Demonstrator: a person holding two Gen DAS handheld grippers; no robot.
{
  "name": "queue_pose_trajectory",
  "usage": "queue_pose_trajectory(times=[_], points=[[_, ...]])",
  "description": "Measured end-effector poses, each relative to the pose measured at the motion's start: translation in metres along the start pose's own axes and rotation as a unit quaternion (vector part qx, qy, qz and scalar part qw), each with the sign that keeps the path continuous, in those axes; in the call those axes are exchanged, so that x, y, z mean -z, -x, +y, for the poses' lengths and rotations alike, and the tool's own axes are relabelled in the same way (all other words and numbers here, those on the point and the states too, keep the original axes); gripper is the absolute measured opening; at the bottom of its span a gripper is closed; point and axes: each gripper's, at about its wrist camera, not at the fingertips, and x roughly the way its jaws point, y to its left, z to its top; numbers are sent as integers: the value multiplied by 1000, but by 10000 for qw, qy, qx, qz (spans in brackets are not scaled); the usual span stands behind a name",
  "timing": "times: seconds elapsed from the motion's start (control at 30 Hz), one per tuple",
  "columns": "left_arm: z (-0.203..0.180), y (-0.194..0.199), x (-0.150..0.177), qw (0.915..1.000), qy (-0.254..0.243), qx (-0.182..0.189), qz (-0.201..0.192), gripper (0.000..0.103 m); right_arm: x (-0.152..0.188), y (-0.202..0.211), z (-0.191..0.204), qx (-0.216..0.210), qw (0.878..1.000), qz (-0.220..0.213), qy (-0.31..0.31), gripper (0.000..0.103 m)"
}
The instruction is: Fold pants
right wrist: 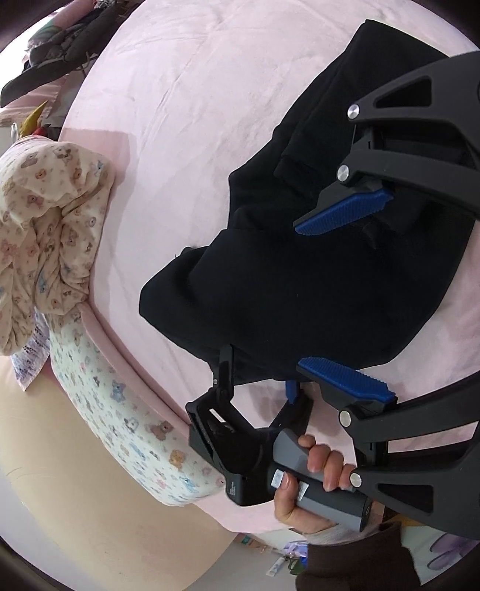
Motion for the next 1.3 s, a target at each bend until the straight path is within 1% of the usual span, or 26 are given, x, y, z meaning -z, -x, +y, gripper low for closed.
queue_pose_trajectory(times=[0.07,0.13,0.17,0.2,0.23,0.27,0.3,0.33,0.37,0.53,0.6,0.63,0.73,0.77,0.83,0.93,0.97,1.0,1.03,1.1,1.13,1.17,1.2,1.23,1.27,1.3], points=[[5,-5,-4,9996,195,125,148,97,2,0,-4,-2,9999,-4,-102,71],[0,-12,-9,9996,194,125,172,95,5,-2,-6,-25,9998,42,-194,71],[-3,-14,-10,9995,146,235,130,79,6,-3,-6,-57,9997,59,-219,71],[-3,-12,-9,9992,101,371,78,70,7,-3,-4,-61,9998,63,-196,71],[-9,-11,-7,9992,-2,403,-57,63,9,-3,-3,-54,9998,74,-149,71],[-13,-11,-5,9987,-130,459,-165,48,10,-3,-1,-58,9999,93,-93,71],[-16,-8,-2,9982,-272,445,-290,38,11,-3,-1,-65,9999,103,-77,71],[-18,-5,2,9973,-367,436,-456,24,12,-4,-2,-65,9999,117,-74,71],[-20,-2,5,9964,-417,451,-584,21,14,-4,-3,-58,9998,138,-93,71],[-27,15,23,9909,-564,487,-1116,17,14,1,-12,-37,9996,51,-262,71],[-36,27,38,9856,-793,459,-1418,16,15,4,-18,10,9996,20,-294,71],[-43,34,48,9813,-920,410,-1640,16,16,5,-20,25,9995,15,-321,71],[-57,47,68,9710,-1003,249,-2158,16,20,9,-32,75,9985,-15,-544,71],[-62,53,81,9647,-1018,87,-2428,16,22,11,-37,118,9978,-36,-650,71],[-69,60,96,9561,-1080,-200,-2716,16,29,16,-50,203,9954,-84,-936,71],[-92,63,125,9334,-1568,-822,-3122,16,43,24,-73,401,9899,-97,-1359,71],[-104,62,136,9203,-1900,-1106,-3235,16,51,28,-84,498,9867,-101,-1544,71],[-115,59,144,9097,-2157,-1308,-3300,16,57,32,-92,574,9840,-105,-1684,71],[-123,55,148,9025,-2335,-1417,-3330,16,64,37,-102,658,9805,-108,-1851,71],[-148,43,167,8697,-3101,-1839,-3372,16,81,47,-121,822,9723,-119,-2186,71],[-160,33,178,8467,-3570,-2054,-3370,17,90,53,-131,920,9684,-125,-2316,71],[-177,15,196,8061,-4311,-2342,-3310,17,101,61,-144,1056,9624,-138,-2499,71],[-187,-1,214,7701,-4891,-2514,-3232,17,110,68,-153,1157,9577,-150,-2632,71],[-197,-27,240,7080,-5750,-2746,-3044,17,119,75,-163,1249,9523,-160,-2778,71],[-199,-47,260,6592,-6335,-2869,-2861,17,128,82,-173,1341,9464,-165,-2934,71],[-198,-71,280,6082,-6918,-2938,-2554,17,142,91,-186,1473,9371,-173,-3161,71]])
